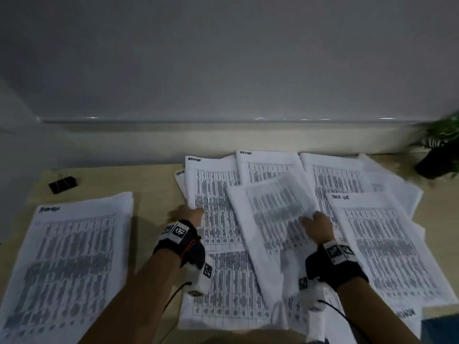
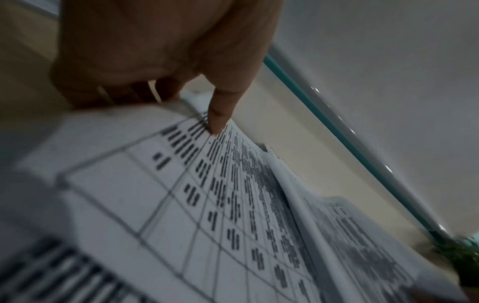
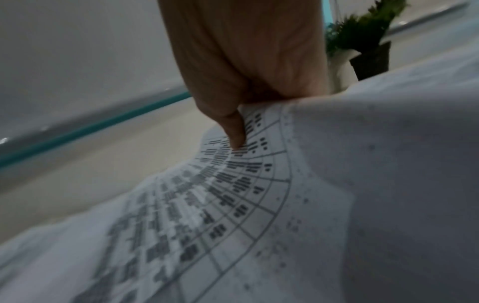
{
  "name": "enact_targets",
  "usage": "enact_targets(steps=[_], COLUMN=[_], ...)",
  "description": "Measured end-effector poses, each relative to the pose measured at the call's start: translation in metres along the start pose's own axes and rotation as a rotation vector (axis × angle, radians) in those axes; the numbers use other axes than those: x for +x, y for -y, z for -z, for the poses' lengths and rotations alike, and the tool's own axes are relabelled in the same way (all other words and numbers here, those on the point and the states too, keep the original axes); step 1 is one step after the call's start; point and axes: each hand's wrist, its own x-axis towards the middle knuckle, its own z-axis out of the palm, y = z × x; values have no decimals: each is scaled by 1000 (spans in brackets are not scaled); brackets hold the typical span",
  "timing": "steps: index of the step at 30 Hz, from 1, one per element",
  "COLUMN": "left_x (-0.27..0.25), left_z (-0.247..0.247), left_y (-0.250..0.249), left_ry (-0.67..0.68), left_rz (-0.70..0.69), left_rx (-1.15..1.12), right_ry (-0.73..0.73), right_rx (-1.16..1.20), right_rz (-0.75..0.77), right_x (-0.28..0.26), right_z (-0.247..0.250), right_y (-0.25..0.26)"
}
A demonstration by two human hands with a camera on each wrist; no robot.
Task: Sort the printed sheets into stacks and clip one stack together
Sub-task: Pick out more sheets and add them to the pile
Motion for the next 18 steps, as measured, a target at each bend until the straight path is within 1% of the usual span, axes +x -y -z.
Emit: enact_targets(steps=[2, 4, 5, 6, 8, 10, 13, 14, 15, 18], left_x=[3, 2, 1, -2, -13, -26, -39, -43, -48, -68], left_z=[-5, -8, -10, -11, -11, -1, 25, 35, 46, 77], left_y=[-2, -6, -9, -13, -22, -34, -49, -53, -59, -74], left_ry=[-45, -45, -36, -22, -43, -144, -387, -459, -522, -678], left_rz=[-20, -72, -103, -129, -188, -301, -470, -528, -595, -771], left_rx=[-49, -152, -177, -151, -38, 85, 251, 266, 253, 94], right_ry=[-86, -108, -85, -57, -15, 3, -9, 0, 8, 21], right_rx=[-1, -20, -23, -25, 17, 96, 184, 206, 220, 229], right_rz=[-81, -160, -158, -123, 8, 110, 156, 160, 164, 196], right_x=[15, 26, 31, 33, 35, 29, 18, 14, 12, 5], right_z=[9, 15, 14, 11, -2, -18, -29, -29, -28, -22], right_y=[14, 21, 24, 27, 33, 37, 38, 37, 35, 30])
